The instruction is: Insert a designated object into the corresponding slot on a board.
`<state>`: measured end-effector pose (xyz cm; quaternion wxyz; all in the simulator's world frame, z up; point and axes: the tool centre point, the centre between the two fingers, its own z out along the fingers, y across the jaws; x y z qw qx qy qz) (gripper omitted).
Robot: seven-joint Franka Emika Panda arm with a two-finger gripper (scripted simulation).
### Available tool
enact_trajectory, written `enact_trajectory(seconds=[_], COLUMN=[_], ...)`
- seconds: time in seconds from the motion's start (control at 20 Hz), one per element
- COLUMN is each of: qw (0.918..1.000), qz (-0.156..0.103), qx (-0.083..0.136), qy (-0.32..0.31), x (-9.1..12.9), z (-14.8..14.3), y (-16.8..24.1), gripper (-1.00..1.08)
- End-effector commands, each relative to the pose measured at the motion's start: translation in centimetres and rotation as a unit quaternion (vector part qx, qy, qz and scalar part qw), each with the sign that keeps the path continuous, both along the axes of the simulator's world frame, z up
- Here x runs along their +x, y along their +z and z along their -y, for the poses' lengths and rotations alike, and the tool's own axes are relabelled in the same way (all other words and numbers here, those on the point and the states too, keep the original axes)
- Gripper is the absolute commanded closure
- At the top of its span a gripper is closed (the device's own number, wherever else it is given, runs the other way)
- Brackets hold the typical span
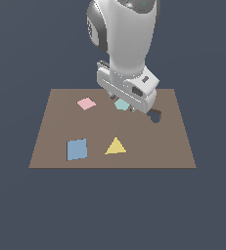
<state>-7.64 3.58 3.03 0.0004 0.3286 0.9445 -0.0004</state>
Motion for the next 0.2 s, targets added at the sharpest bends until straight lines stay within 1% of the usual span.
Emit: enact_trajectory(seconds=[0.0, 0.15], qw=[1.0000, 1.0000], qz=[0.000, 0.000], qx=[0.000, 0.000], qy=[0.000, 0.000], x=[0.01, 0.01], z=[0.00, 0.00], y=[0.00, 0.00], gripper=[-0.92, -0.92])
